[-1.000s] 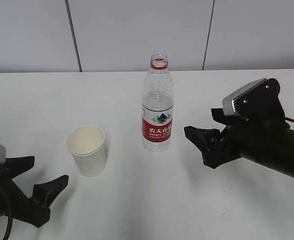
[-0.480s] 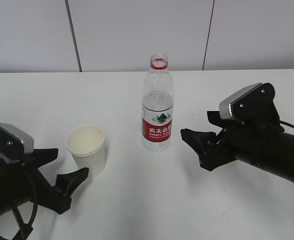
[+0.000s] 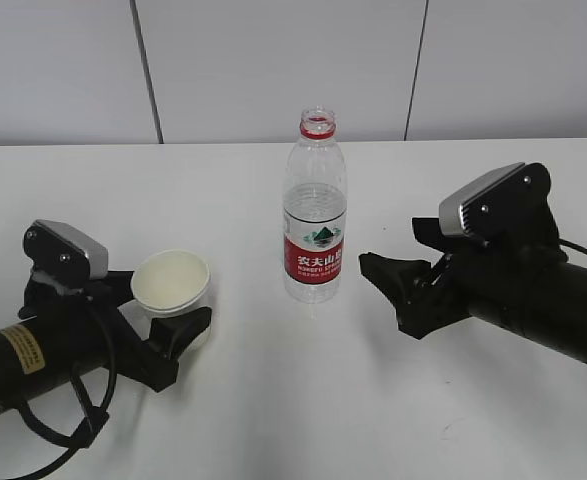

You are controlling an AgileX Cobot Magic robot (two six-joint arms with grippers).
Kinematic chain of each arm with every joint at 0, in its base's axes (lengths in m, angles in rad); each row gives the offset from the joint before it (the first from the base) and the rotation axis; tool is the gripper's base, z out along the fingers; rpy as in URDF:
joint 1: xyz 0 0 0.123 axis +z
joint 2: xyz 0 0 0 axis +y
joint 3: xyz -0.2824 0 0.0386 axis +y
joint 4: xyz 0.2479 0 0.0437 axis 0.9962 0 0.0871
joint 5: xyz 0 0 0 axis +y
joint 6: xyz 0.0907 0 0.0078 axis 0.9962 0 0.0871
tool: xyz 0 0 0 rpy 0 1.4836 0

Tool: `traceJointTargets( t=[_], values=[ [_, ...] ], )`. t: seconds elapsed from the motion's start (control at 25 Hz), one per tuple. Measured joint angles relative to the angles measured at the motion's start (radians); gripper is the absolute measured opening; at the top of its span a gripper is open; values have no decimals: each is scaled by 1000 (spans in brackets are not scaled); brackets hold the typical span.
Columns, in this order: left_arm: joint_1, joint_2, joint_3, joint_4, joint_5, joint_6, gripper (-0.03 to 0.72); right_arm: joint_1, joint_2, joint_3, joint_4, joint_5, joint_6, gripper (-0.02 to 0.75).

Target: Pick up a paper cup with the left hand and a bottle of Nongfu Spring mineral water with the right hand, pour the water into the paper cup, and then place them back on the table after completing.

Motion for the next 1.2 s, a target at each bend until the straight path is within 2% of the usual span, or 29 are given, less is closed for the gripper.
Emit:
traceJointTargets(
  t=[0.16,0.4,0.8,1.2],
  values=[
    [0,7,-17,5,0,0,539,0,0,0,0,0,0,587],
    [0,12,-19,34,0,0,440,0,13,0,-2,-10,0,587],
    [0,0,-19,43,25,0,421,0,201,-11,-21,-262,-23,587],
    [0,-78,-19,48,127,-26,419,0,391,-138,-21,-335,-34,588]
  ],
)
